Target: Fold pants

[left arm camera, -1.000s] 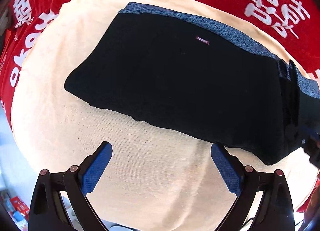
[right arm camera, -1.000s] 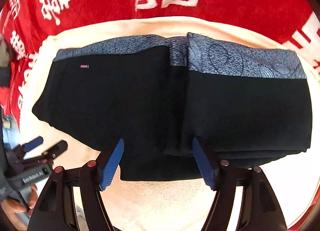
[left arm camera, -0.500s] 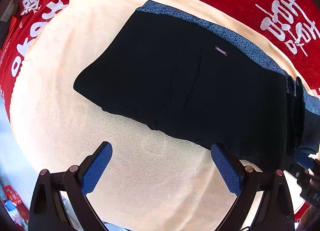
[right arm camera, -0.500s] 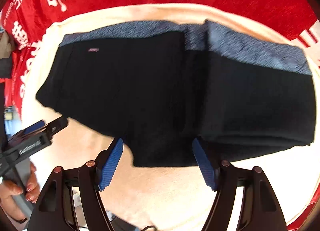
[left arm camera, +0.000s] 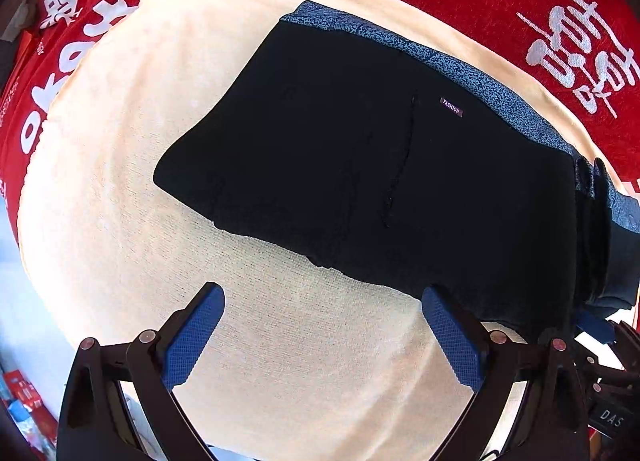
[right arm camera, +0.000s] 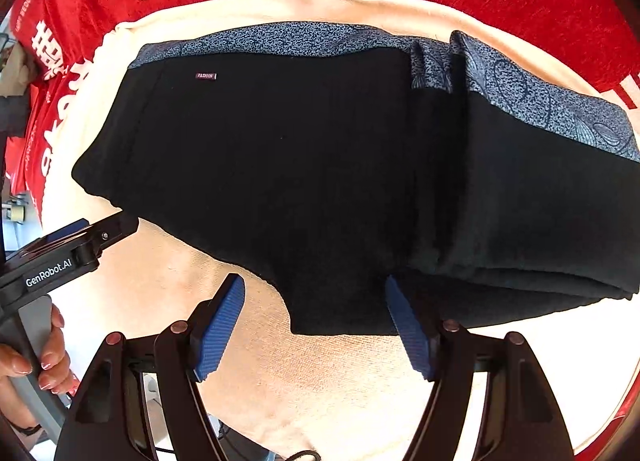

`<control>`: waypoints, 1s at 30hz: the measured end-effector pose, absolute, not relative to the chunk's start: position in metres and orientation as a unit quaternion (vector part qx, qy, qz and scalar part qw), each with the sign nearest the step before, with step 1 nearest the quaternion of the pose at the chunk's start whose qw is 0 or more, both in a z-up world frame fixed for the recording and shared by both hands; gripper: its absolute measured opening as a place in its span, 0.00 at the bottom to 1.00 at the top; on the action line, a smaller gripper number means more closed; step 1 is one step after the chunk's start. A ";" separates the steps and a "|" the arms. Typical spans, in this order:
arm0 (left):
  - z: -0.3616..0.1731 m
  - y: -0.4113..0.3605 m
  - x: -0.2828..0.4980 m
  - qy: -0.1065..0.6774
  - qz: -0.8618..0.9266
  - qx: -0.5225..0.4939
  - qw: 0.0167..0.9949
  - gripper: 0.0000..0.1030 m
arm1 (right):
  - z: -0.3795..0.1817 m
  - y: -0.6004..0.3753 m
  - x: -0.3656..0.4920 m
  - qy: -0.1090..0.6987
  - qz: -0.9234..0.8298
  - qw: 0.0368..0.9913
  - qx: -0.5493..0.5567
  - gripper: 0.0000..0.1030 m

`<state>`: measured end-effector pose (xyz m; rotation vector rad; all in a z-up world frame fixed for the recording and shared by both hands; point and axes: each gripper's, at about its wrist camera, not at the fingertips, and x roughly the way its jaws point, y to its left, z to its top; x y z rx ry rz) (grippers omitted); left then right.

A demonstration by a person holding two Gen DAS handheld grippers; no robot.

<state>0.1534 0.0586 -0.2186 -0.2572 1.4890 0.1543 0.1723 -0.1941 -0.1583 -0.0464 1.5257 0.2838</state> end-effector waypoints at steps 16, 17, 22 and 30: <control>-0.222 0.085 0.135 0.663 0.052 -0.178 0.725 0.97 | -0.161 -0.193 0.171 0.689 0.127 0.713 -0.019 0.74; -0.222 0.087 0.135 0.661 0.051 -0.183 0.726 0.97 | -0.161 -0.193 0.172 0.689 0.127 0.713 -0.019 0.74; -0.222 0.079 0.143 0.652 0.042 -0.213 0.727 0.97 | -0.162 -0.195 0.173 0.690 0.131 0.712 -0.016 0.74; -0.232 0.124 0.132 0.609 0.020 -0.331 0.721 0.97 | -0.163 -0.197 0.174 0.689 0.138 0.711 -0.016 0.74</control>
